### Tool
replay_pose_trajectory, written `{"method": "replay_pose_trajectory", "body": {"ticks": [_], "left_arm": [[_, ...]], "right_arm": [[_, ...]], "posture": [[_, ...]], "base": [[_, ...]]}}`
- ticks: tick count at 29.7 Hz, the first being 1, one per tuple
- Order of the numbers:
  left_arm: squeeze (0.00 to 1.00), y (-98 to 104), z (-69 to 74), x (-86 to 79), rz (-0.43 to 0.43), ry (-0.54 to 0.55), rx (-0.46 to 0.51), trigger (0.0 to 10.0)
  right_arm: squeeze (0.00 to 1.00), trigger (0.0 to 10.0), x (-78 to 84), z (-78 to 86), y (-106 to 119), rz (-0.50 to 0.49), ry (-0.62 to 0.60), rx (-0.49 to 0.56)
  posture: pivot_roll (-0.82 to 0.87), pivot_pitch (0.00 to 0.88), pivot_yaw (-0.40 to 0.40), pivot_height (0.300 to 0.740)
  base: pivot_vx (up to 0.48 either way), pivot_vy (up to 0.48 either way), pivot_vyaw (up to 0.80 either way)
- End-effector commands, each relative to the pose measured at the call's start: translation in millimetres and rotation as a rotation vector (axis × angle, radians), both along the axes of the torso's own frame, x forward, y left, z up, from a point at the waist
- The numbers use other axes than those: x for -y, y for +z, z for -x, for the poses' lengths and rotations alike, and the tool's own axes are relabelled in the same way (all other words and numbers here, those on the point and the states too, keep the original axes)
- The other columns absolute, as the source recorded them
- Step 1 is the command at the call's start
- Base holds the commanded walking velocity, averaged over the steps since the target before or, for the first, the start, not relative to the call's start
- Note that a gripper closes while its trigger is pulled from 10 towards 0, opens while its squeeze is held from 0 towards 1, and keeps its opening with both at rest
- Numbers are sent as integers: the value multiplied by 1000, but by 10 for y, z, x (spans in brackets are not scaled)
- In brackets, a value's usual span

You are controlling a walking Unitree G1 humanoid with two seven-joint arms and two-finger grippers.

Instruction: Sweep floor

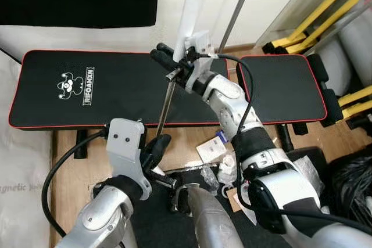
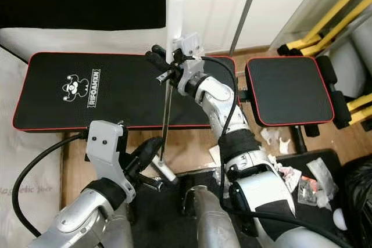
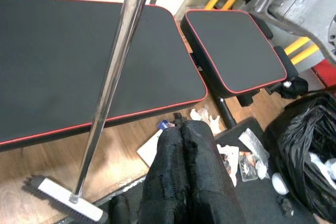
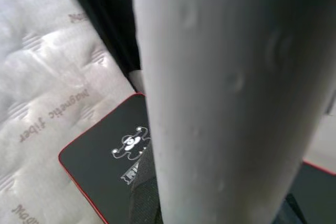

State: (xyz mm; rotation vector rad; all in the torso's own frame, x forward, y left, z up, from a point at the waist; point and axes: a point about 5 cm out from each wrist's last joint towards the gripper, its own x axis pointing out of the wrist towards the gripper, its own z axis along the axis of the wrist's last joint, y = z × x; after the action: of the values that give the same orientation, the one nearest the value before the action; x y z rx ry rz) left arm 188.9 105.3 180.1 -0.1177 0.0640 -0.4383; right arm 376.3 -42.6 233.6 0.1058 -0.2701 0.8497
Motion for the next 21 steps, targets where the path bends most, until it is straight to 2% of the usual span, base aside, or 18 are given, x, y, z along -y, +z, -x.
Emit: {"method": "replay_pose_trajectory", "body": {"ticks": [1, 2, 5, 10, 12, 14, 17, 21], "left_arm": [[0, -53, 50, 62, -11, -52, -36, 10000], [0, -53, 50, 62, -11, -52, -36, 10000], [0, -71, 67, 170, -65, -148, -26, 10000], [0, -63, 36, 212, -109, -191, 7, 10000], [0, -51, 12, 213, -123, -195, 24, 10000], [0, -32, -96, 178, -144, -180, 54, 10000], [0, -67, -143, 186, -137, -182, 45, 10000], [0, -88, -125, 212, -129, -186, 38, 10000]], "right_arm": [[0, 10000, 56, -13, 31, -41, -19, 16], [0, 10000, 56, -13, 31, -41, -19, 16], [0, 10000, 140, -25, -3, -59, -52, 16], [0, 10000, 191, -13, -40, -87, -73, 21], [0, 10000, 201, -10, -49, -97, -78, 22], [0, 10000, 215, -8, -64, -102, -86, 27], [0, 10000, 238, -13, -65, -84, -86, 42], [0, 10000, 252, -23, -58, -73, -82, 52]], "posture": [[12, 415, -231, 740], [12, 415, -231, 740], [31, 390, -186, 740], [49, 362, -151, 740], [51, 359, -149, 740], [42, 341, -139, 740], [46, 339, -142, 740], [60, 348, -143, 740]], "base": [[0, 0, 0], [0, 0, 0], [0, 0, 0], [0, 0, 0], [0, 0, 0], [0, 0, 0], [0, 0, 0], [333, 0, 0]]}}
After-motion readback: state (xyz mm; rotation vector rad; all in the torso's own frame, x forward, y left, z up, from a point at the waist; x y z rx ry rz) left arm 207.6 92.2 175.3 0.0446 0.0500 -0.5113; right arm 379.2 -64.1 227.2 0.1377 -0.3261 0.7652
